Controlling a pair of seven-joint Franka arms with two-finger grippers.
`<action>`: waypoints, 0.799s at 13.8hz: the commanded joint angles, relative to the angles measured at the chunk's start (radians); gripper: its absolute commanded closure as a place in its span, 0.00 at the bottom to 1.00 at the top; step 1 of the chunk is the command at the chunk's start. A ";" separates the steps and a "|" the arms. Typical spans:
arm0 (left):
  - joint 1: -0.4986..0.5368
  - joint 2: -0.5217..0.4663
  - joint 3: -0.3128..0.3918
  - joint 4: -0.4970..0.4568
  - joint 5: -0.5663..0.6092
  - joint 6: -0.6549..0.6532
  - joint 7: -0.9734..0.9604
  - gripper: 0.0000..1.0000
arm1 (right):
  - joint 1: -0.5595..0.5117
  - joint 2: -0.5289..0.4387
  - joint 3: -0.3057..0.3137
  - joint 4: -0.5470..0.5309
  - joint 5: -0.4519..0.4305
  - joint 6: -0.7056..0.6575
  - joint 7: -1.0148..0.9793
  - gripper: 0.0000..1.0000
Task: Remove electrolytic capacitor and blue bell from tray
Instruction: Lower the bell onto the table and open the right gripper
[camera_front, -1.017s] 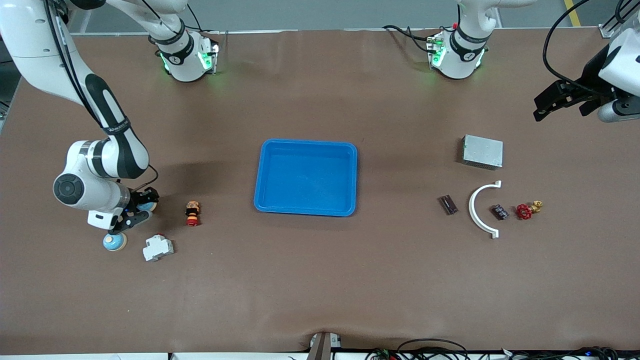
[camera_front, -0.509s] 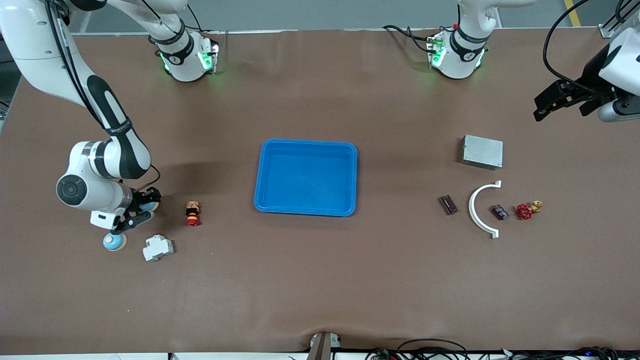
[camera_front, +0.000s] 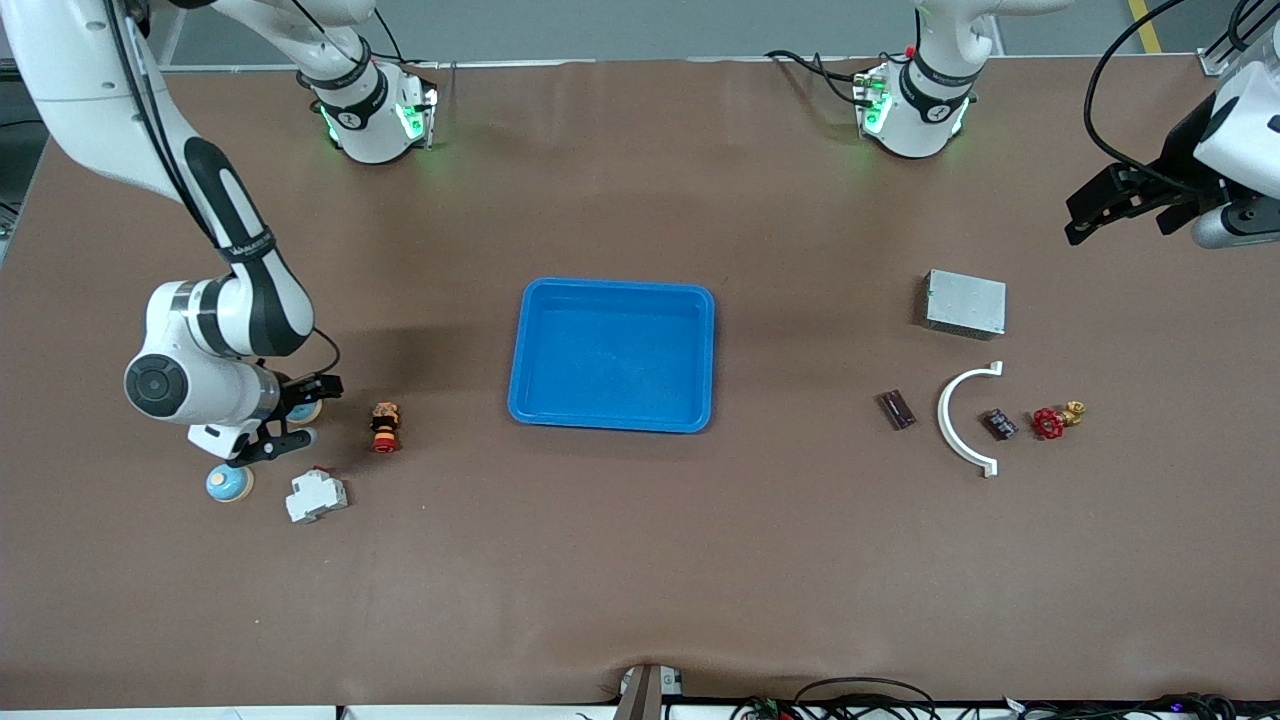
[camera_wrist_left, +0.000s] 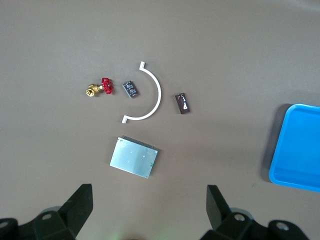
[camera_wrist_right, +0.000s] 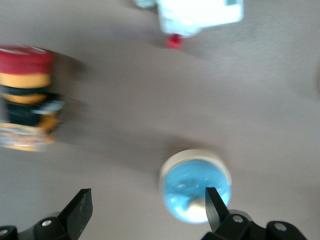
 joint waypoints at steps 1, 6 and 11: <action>0.011 -0.019 -0.021 0.016 0.011 -0.017 0.011 0.00 | 0.007 -0.106 -0.004 -0.016 0.063 -0.092 0.053 0.00; 0.016 -0.012 -0.013 0.045 -0.001 -0.016 0.008 0.00 | 0.001 -0.184 -0.012 0.244 0.062 -0.507 0.055 0.00; 0.007 0.005 -0.019 0.042 0.000 -0.017 0.014 0.00 | 0.000 -0.187 -0.015 0.528 0.050 -0.799 0.095 0.00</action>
